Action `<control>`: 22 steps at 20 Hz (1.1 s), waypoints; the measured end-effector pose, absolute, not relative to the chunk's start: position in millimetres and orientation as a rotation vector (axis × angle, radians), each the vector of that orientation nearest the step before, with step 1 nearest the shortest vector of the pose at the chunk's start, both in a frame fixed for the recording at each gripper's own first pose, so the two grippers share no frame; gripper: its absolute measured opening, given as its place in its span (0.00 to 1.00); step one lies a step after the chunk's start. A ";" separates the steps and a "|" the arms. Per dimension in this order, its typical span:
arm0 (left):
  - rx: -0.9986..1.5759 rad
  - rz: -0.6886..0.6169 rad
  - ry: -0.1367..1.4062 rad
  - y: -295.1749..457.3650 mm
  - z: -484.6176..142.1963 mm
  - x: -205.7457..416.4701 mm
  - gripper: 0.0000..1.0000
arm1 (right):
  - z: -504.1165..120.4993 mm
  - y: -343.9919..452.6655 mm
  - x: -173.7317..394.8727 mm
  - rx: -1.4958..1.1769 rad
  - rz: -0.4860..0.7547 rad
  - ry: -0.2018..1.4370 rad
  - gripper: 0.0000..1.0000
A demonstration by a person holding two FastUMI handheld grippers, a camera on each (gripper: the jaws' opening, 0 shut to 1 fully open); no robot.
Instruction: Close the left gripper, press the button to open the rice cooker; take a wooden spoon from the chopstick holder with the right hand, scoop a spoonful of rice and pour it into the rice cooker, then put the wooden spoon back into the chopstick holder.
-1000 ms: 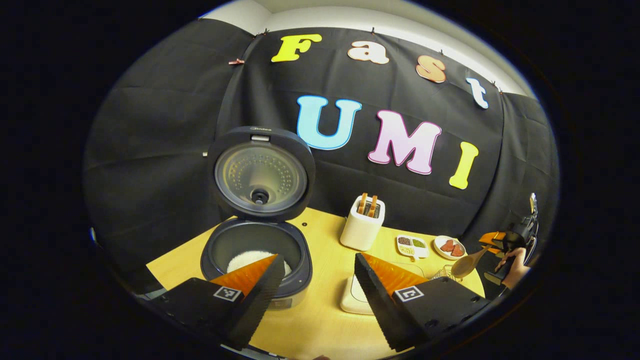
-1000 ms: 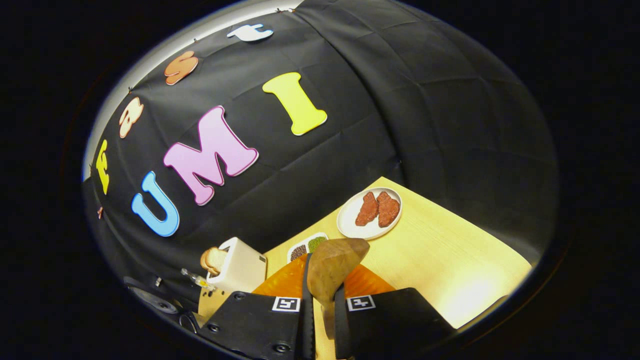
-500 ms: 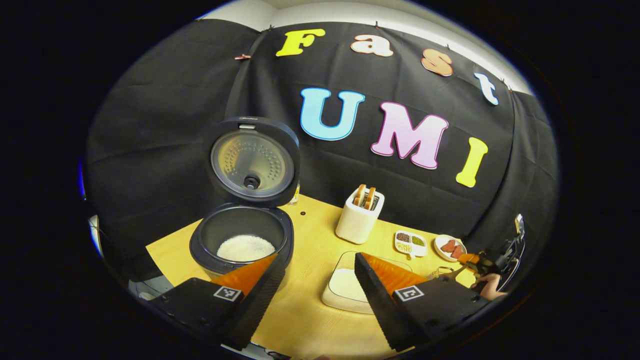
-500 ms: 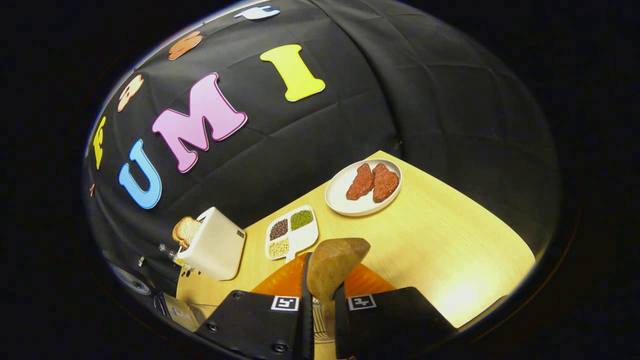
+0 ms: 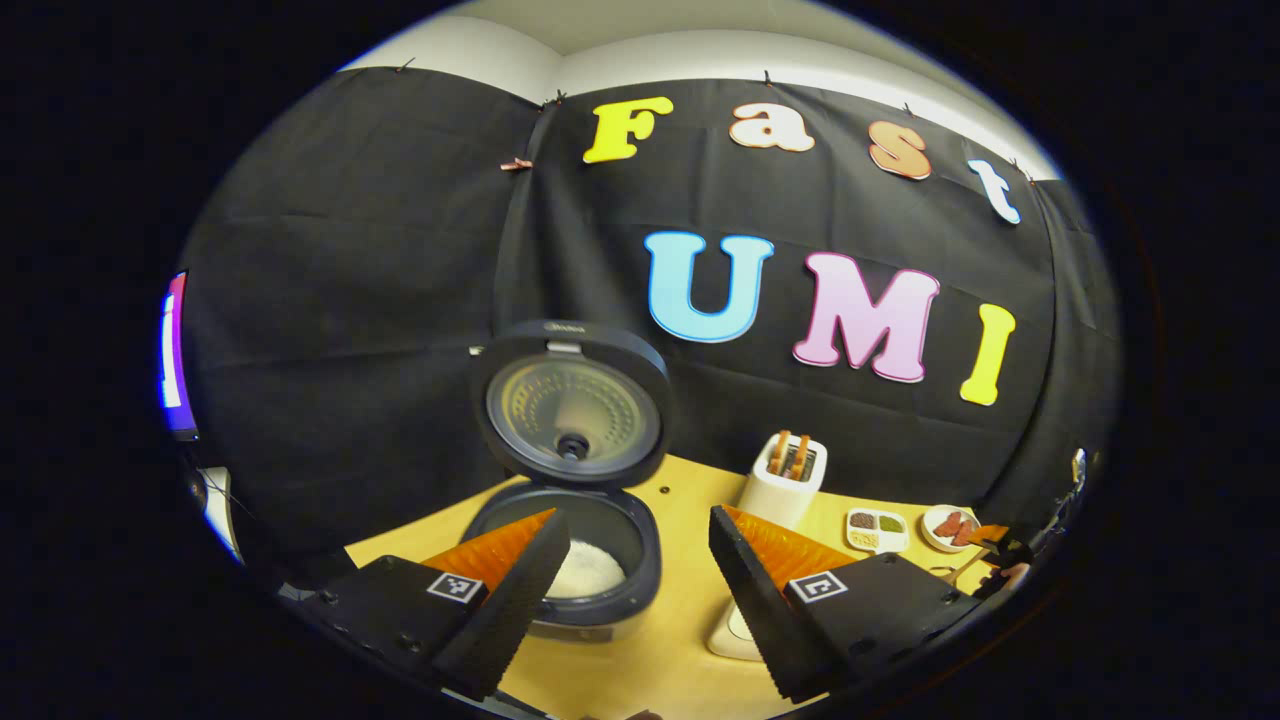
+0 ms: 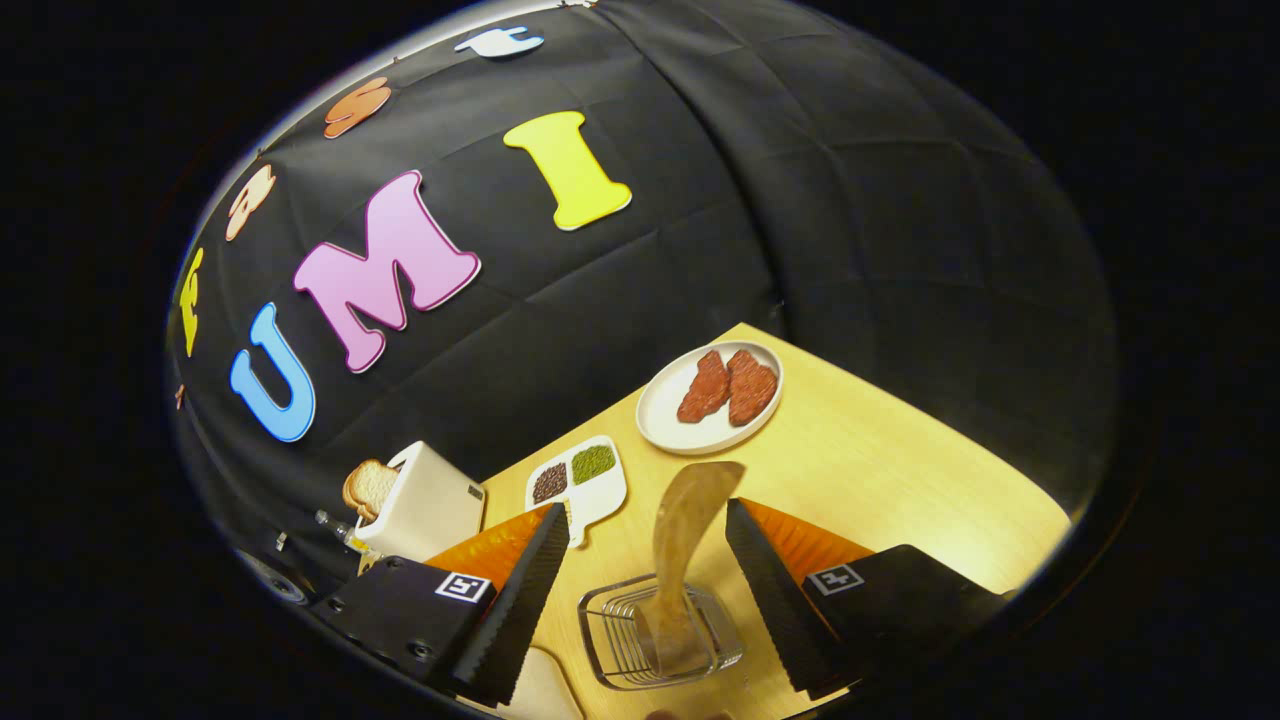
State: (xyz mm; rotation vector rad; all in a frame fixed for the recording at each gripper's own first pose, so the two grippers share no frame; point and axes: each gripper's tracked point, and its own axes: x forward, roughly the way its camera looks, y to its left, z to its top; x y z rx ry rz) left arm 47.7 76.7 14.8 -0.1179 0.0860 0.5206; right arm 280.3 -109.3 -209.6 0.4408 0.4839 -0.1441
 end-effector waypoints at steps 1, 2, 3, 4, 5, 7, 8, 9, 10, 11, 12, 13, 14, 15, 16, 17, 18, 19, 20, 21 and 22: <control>-0.104 0.534 0.054 90.0 26.6 47.4 0.95 | -200.6 -115.0 274.6 0.435 -0.157 0.460 0.98; -0.082 0.542 0.021 102.1 39.1 47.6 0.95 | -191.1 -120.9 268.7 0.425 -0.171 0.442 0.98; -0.049 0.545 -0.010 112.7 49.8 48.4 0.95 | -181.6 -125.1 259.2 0.414 -0.178 0.427 0.98; -0.009 0.544 -0.036 122.6 61.6 50.0 0.95 | -171.7 -125.7 249.7 0.402 -0.175 0.412 0.98; 0.033 0.542 -0.061 130.5 72.8 51.3 0.95 | -161.6 -126.1 239.1 0.381 -0.173 0.396 0.98; 0.092 0.532 -0.119 142.5 98.4 55.9 0.95 | -141.0 -125.3 217.0 0.331 -0.165 0.356 0.98; 0.117 0.520 -0.154 144.9 111.9 59.8 0.95 | -130.3 -122.7 205.2 0.309 -0.161 0.337 0.98; 0.148 0.508 -0.180 148.1 120.6 64.3 0.95 | -120.7 -118.1 192.7 0.289 -0.154 0.320 0.98; 0.172 0.492 -0.196 151.0 126.9 70.0 0.95 | -112.3 -112.7 179.8 0.269 -0.148 0.310 0.98; 0.186 0.471 -0.213 152.7 130.8 77.0 0.92 | -104.8 -104.6 165.5 0.248 -0.133 0.298 0.98; 0.189 0.447 -0.230 153.7 135.1 84.1 0.92 | -97.8 -95.5 151.8 0.222 -0.113 0.294 0.98; 0.186 0.426 -0.248 154.6 139.2 90.7 0.94 | -92.1 -88.1 135.9 0.173 -0.093 0.289 0.98; 0.183 0.404 -0.262 156.8 142.2 97.9 0.92 | -86.7 -88.4 118.3 0.108 -0.091 0.273 0.99; 0.181 0.390 -0.275 162.1 144.3 106.4 0.93 | -80.3 -87.1 101.9 0.058 -0.090 0.252 0.98; 0.180 0.378 -0.289 167.7 147.4 115.5 0.94 | -74.6 -81.4 86.3 0.021 -0.082 0.238 0.98; 0.181 0.367 -0.297 172.8 149.3 124.2 0.93 | -71.0 -75.9 71.0 -0.001 -0.078 0.236 0.98; 0.182 0.357 -0.297 178.9 150.2 134.1 0.93 | -68.6 -71.3 57.3 -0.019 -0.073 0.236 0.98; 0.182 0.349 -0.293 185.7 148.2 144.1 0.93 | -64.1 -67.4 46.4 -0.031 -0.075 0.233 0.98; 0.181 0.345 -0.287 192.6 146.2 153.2 0.93 | -59.2 -63.9 36.6 -0.040 -0.077 0.227 0.98; 0.185 0.353 -0.271 200.4 141.4 161.0 0.93 | -54.8 -58.9 29.1 -0.042 -0.078 0.222 0.98; 0.189 0.365 -0.257 208.2 137.1 167.3 0.93 | -51.4 -53.1 22.1 -0.040 -0.080 0.216 0.98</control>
